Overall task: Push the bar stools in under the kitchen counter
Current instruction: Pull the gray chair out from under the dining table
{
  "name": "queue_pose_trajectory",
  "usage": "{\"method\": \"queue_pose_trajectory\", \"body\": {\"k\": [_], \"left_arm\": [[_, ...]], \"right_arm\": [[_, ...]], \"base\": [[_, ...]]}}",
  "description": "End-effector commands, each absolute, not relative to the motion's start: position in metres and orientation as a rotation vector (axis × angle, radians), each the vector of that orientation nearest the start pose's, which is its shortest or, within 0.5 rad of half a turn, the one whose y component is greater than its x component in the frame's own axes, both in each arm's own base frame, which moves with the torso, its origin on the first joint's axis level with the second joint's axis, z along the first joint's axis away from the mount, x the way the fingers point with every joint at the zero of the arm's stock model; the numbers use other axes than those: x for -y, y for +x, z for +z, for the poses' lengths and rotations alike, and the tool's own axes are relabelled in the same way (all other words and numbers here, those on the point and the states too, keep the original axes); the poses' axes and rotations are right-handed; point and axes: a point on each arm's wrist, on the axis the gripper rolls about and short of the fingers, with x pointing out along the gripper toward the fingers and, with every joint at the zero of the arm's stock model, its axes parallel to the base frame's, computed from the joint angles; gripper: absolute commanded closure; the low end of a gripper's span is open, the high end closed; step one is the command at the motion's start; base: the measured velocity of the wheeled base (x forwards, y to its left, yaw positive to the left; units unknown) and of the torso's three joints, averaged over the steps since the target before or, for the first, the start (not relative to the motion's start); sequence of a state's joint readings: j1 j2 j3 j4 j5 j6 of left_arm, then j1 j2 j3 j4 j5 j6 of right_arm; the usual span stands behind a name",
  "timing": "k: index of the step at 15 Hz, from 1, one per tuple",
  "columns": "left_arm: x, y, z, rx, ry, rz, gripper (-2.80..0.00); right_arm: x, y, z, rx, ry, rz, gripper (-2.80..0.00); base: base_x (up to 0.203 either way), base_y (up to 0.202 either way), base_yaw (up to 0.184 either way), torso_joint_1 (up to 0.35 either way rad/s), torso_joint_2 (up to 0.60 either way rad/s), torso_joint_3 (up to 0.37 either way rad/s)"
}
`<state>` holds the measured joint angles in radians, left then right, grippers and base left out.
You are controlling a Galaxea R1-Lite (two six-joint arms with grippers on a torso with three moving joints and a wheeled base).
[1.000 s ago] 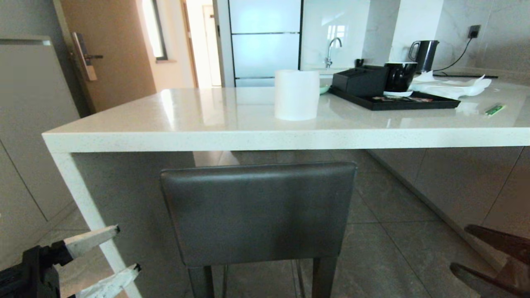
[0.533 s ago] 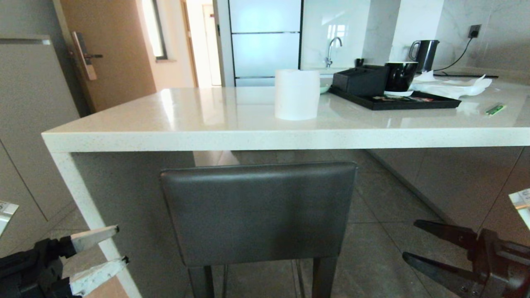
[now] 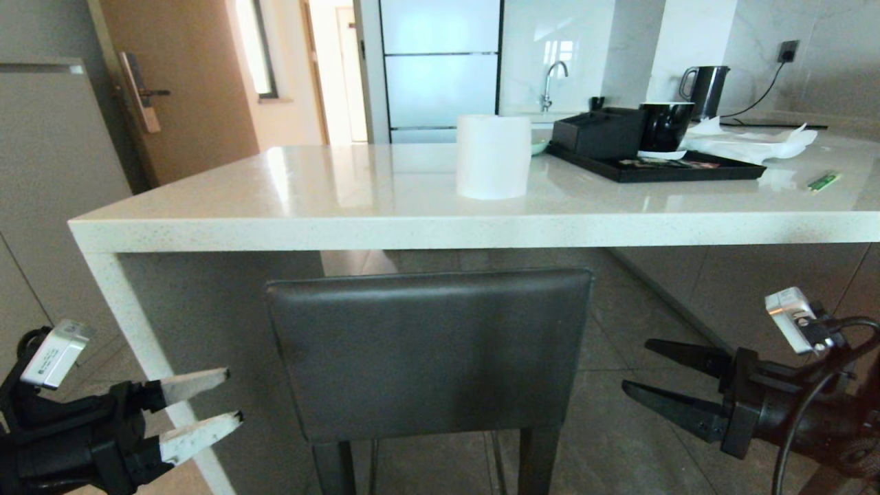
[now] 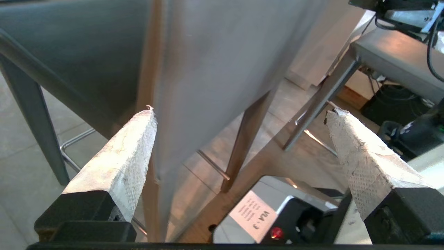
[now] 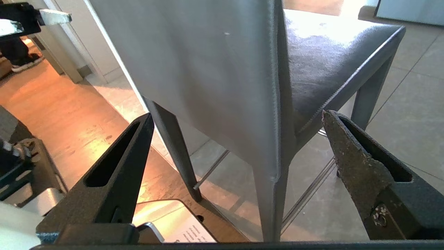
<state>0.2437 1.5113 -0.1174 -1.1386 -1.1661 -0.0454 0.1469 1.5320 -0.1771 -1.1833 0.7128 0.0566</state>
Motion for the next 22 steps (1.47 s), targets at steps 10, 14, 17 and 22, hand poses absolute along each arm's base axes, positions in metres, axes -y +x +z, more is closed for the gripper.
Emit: {"method": "queue_pose_trajectory", "body": {"k": [10,14,17,22], "left_arm": [[-0.02,0.236,0.065,-0.245,-0.2,-0.906,-2.8],[-0.021,0.251,0.066,-0.22,-0.179,-0.9,-2.8],[-0.018,0.251,0.067,-0.214,-0.174,-0.921,-2.8],[-0.006,0.25,0.073,-0.199,-0.155,-0.967,-2.8]], "right_arm": [[-0.064,0.224,0.088,-0.191,0.068,0.914,-2.8],[-0.071,0.235,0.086,-0.182,0.064,0.931,-2.8],[-0.076,0.245,0.087,-0.151,0.046,0.972,-2.8],[-0.088,0.261,0.084,-0.132,0.039,1.038,-2.8]], "base": [[0.0,0.0,0.0,0.0,0.0,0.0],[0.0,0.0,0.0,0.0,0.0,0.0],[0.0,0.0,0.0,0.0,0.0,0.0],[0.0,0.0,0.0,0.0,0.0,0.0]]}}
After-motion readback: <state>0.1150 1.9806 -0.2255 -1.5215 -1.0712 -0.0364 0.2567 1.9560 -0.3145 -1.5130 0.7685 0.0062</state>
